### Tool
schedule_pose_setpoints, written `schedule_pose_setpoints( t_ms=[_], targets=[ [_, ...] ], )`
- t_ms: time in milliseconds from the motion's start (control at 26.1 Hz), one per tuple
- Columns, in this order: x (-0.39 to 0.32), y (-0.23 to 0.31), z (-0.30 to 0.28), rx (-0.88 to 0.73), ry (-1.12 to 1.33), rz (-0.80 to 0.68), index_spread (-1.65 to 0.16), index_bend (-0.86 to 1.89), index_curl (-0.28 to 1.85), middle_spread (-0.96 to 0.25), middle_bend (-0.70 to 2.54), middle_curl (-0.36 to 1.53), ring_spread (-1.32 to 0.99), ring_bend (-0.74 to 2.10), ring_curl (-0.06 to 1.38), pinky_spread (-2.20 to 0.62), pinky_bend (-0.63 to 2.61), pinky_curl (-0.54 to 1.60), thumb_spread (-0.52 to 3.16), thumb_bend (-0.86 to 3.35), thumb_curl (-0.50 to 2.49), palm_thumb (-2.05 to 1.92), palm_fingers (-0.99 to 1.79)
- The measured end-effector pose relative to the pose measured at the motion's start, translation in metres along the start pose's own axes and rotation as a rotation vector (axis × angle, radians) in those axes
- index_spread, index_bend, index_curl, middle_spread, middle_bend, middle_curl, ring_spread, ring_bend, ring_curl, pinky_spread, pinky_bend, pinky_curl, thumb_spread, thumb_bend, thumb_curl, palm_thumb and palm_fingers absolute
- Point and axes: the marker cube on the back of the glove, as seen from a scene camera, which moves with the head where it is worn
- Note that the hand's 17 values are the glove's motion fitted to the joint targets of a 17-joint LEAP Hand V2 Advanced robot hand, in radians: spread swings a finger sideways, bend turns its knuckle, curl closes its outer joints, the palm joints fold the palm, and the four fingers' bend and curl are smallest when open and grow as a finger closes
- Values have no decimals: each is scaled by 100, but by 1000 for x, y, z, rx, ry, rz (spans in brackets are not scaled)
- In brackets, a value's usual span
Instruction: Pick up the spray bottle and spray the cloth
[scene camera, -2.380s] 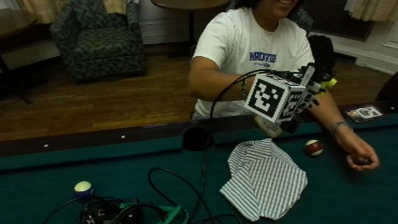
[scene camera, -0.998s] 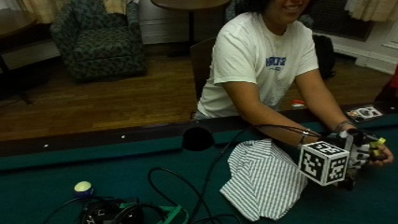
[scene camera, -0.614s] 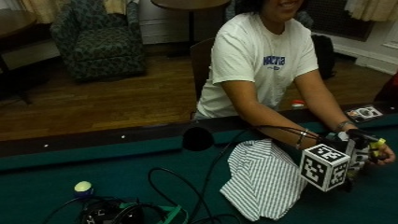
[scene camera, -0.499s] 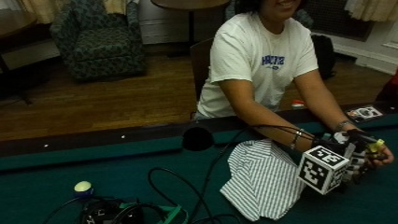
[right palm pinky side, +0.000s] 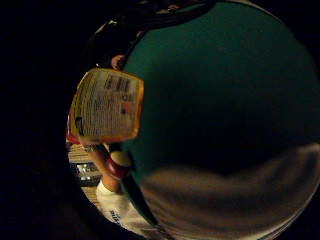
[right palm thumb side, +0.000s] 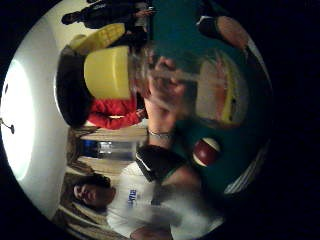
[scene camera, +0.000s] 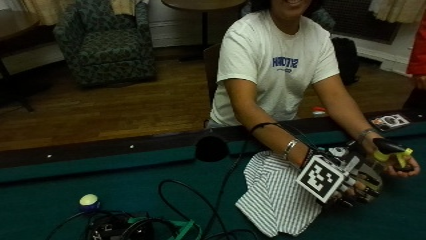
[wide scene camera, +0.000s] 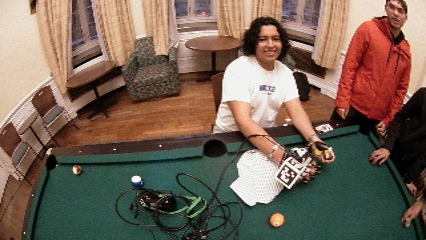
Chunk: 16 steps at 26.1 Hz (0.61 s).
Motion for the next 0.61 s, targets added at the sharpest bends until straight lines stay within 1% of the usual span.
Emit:
schedule_pose_setpoints(
  t_ms=[269, 461, 614],
  targets=[
    [18, 66, -39, 37, 517, 7, -40, 12, 43, -17, 28, 39, -13, 31, 33, 17, 22, 34, 81, -7, 48, 28, 34],
    [12, 117, -54, -11, 683, -36, -42, 13, 38, -17, 26, 38, -13, 29, 32, 20, 22, 33, 81, -6, 45, 24, 30],
    [-5, 150, -68, -50, 738, -96, -43, 15, 37, -16, 24, 37, -13, 26, 31, 21, 22, 33, 81, -5, 43, 22, 29]
  ],
)
